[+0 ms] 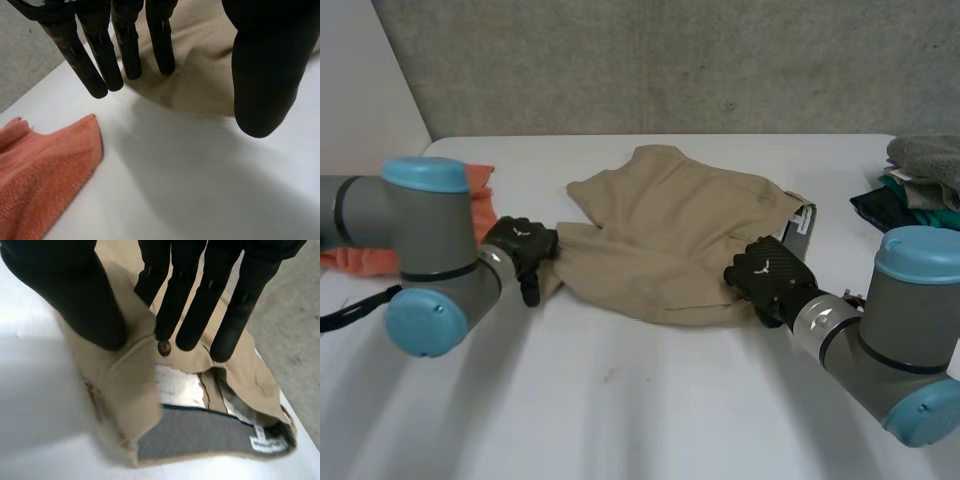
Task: Fold the laundry.
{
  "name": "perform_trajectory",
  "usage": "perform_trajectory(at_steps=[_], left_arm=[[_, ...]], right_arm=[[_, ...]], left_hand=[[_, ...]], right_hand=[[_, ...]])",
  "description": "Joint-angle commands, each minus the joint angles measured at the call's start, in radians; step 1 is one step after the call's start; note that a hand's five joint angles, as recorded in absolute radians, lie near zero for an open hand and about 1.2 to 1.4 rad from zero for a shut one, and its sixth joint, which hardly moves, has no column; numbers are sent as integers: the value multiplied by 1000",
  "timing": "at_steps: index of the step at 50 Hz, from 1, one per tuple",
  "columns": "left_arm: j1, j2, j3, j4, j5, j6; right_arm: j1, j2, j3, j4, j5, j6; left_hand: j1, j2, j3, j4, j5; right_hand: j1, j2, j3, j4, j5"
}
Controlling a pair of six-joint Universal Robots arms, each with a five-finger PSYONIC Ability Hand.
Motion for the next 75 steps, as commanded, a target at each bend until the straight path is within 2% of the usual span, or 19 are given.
perform_trajectory(at_steps=[1,8,16,20,21,23,28,32,39,43,44,48,53,57,61,65,69,75], left_arm=[[-41,-53,100,-9,-26,30],[-77,-99,161,-12,-29,34],[-114,-142,195,-46,-38,52],[-117,-150,194,-49,-38,57],[-117,-148,189,-52,-37,57],[-117,-145,183,-57,-34,58],[-120,-85,117,-81,-37,78],[-114,20,15,-83,-40,107],[-120,238,-213,-110,-38,227],[-136,335,-335,-190,-34,310],[-146,363,-376,-220,-29,337],[-179,410,-453,-273,-14,395],[-200,410,-451,-279,-25,423],[-212,371,-363,-274,-51,429],[-223,288,-195,-245,-75,423],[-214,159,37,-149,-84,414],[-211,-23,363,-66,-109,409],[-208,-278,781,8,-111,412]], right_arm=[[-5,-9,5,27,33,18],[-27,-75,27,87,36,79],[-43,-82,8,112,42,104],[-50,-72,-6,116,51,102],[-50,-70,-10,121,56,102],[-50,-70,-15,128,60,104],[-50,-81,-24,176,63,101],[-51,-118,-30,266,60,88],[-70,-210,-36,475,28,-33],[-80,-246,-26,696,-1,-184],[-96,-259,-15,813,-15,-268],[-149,-280,2,1002,-53,-439],[-171,-277,11,1018,-79,-456],[-186,-237,-18,998,-82,-409],[-195,-201,-101,923,-78,-266],[-205,-155,-203,813,-59,-73],[-200,-87,-314,669,32,89],[-188,3,-415,477,180,107]], left_hand=[[42,49,52,64,69],[48,55,58,70,75],[74,81,84,97,101],[423,430,432,445,449],[642,649,651,664,668],[884,891,893,906,910],[914,921,923,936,940],[914,921,923,936,940],[914,921,923,936,940],[914,921,923,936,940],[914,921,923,936,940],[914,921,923,936,940],[914,921,923,936,940],[914,921,923,936,940],[914,921,923,936,940],[914,921,923,936,940],[914,921,923,936,940],[914,921,923,936,940]], right_hand=[[368,254,261,260,280],[368,254,261,260,280],[368,254,261,260,280],[368,254,261,260,280],[368,254,261,260,280],[368,254,261,260,280],[368,254,261,260,280],[368,254,261,260,280],[368,254,261,260,280],[368,254,261,260,280],[368,254,261,260,280],[368,254,261,260,280],[368,254,261,260,280],[368,254,261,260,280],[368,254,261,260,280],[368,254,261,260,280],[368,254,261,260,280],[368,254,261,260,280]])
